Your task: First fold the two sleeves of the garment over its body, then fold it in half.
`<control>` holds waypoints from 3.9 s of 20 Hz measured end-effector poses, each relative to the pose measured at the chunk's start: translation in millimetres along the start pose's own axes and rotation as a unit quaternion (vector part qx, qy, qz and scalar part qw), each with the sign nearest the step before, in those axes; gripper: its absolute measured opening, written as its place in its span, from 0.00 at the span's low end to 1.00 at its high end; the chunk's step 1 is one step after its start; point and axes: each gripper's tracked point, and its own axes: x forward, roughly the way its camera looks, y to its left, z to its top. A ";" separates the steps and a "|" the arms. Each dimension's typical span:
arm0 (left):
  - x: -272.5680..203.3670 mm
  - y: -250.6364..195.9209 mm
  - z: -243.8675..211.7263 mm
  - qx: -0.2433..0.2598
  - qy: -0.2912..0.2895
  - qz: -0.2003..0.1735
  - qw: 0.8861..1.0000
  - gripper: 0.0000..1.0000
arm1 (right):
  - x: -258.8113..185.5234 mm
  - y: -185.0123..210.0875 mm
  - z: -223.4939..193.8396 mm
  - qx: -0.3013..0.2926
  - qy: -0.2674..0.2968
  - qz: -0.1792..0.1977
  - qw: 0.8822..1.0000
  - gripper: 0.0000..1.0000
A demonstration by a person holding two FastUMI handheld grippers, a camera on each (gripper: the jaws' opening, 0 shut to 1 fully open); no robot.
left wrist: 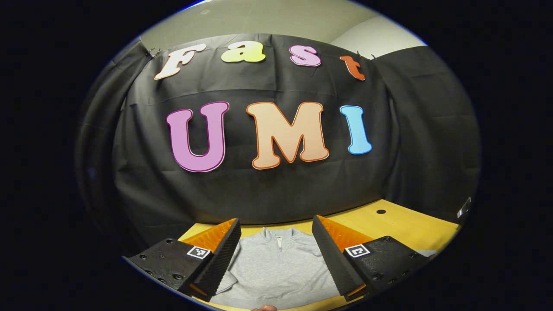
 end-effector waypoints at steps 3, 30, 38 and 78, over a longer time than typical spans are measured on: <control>0.7 -4.2 -2.0 -0.008 0.005 0.015 1.000 0.97 | 1.5 5.7 5.6 0.004 -0.014 -0.006 1.000 0.08; -51.9 217.2 -0.3 -0.011 -0.006 0.208 0.978 0.94 | -34.2 175.7 275.2 0.037 -0.179 0.107 0.977 0.03; -88.1 276.7 -10.8 -0.008 0.004 0.267 0.964 0.94 | -31.1 277.2 312.4 -0.003 -0.194 0.158 0.968 0.02; -205.7 433.4 -114.9 -0.017 0.107 0.408 0.906 0.95 | 1.8 593.9 252.0 -0.234 -0.094 0.320 0.913 1.00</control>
